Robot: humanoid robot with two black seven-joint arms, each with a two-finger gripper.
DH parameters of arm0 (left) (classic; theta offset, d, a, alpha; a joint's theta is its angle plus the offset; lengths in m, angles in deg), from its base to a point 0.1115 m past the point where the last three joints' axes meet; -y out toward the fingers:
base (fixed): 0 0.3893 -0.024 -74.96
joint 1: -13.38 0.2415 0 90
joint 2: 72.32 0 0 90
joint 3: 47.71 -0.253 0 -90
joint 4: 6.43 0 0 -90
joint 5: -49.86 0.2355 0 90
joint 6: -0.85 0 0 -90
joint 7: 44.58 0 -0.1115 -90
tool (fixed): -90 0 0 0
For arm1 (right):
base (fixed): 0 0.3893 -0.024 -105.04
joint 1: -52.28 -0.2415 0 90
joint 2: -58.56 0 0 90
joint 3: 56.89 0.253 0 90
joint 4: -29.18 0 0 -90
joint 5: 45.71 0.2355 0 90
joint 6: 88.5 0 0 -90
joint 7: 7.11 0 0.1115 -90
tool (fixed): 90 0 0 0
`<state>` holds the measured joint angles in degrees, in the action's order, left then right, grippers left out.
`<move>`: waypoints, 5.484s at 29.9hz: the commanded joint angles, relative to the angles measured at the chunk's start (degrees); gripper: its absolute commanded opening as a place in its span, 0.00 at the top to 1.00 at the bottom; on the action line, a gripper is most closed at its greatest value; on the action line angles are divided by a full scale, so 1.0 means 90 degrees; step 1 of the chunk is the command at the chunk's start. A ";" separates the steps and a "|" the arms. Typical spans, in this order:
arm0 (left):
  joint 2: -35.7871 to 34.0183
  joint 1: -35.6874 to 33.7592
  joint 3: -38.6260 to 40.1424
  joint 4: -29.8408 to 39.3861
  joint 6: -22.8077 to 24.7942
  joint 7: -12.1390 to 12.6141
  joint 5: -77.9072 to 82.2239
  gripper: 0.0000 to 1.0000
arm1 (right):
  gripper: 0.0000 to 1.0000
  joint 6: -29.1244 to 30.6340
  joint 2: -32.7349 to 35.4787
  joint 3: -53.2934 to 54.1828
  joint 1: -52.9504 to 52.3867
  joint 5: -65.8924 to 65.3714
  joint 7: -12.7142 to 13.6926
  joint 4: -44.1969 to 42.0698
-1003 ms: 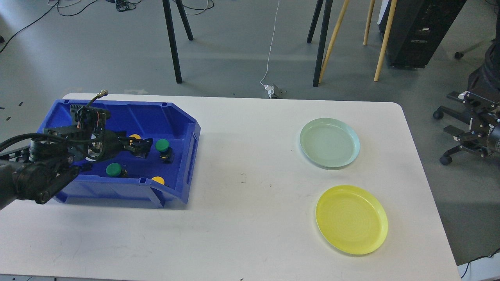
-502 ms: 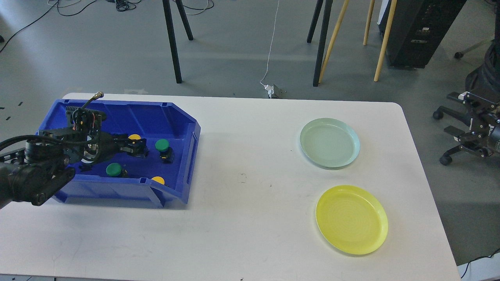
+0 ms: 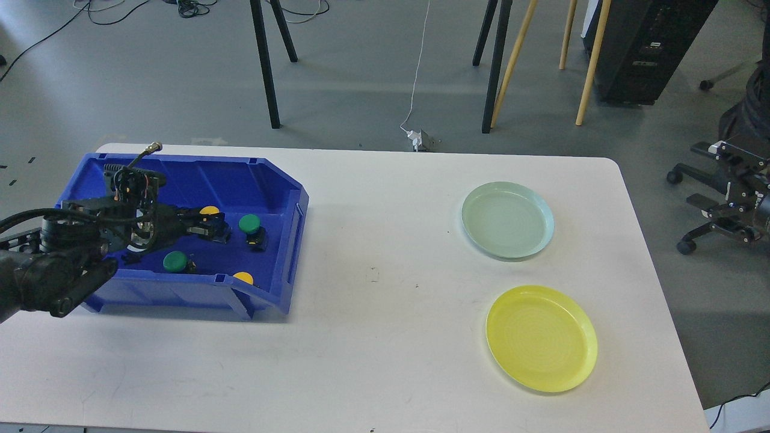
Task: Pass button and place on color plate
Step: 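Lift the yellow button up out of the bin with the left gripper, then bring the right gripper to the left gripper and grasp the yellow button, then release the button from the left gripper and carry it toward the plates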
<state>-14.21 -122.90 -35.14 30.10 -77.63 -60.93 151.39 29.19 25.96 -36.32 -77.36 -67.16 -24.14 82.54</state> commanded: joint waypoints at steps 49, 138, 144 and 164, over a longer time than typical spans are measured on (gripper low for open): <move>0.1071 -0.2220 0.1562 0.2924 -0.0351 0.0615 -0.1906 0.66 | 0.01 -0.1386 -0.1376 0.0664 -0.0947 0.1718 0.1130 0.0761; 0.2283 -0.1781 0.1416 0.2288 -0.2110 0.0381 -0.1505 0.01 | 0.83 -0.3086 -0.3203 0.0322 -0.2764 0.3282 0.1424 0.2041; 0.2283 -0.1771 0.1426 0.2278 -0.2022 0.0478 -0.1525 0.01 | 0.83 -0.3096 -0.3164 0.0322 -0.2764 0.3273 0.1424 0.2012; 0.0936 -0.1498 0.1504 0.2278 -0.1817 0.0498 -0.3047 0.01 | 0.79 -0.1680 -0.0694 -0.1015 -0.0812 0.2268 0.1590 0.2587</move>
<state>-4.66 -136.04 -21.50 50.66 -94.30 -56.45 127.16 11.76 17.54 -43.36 -88.05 -44.62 -9.83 104.09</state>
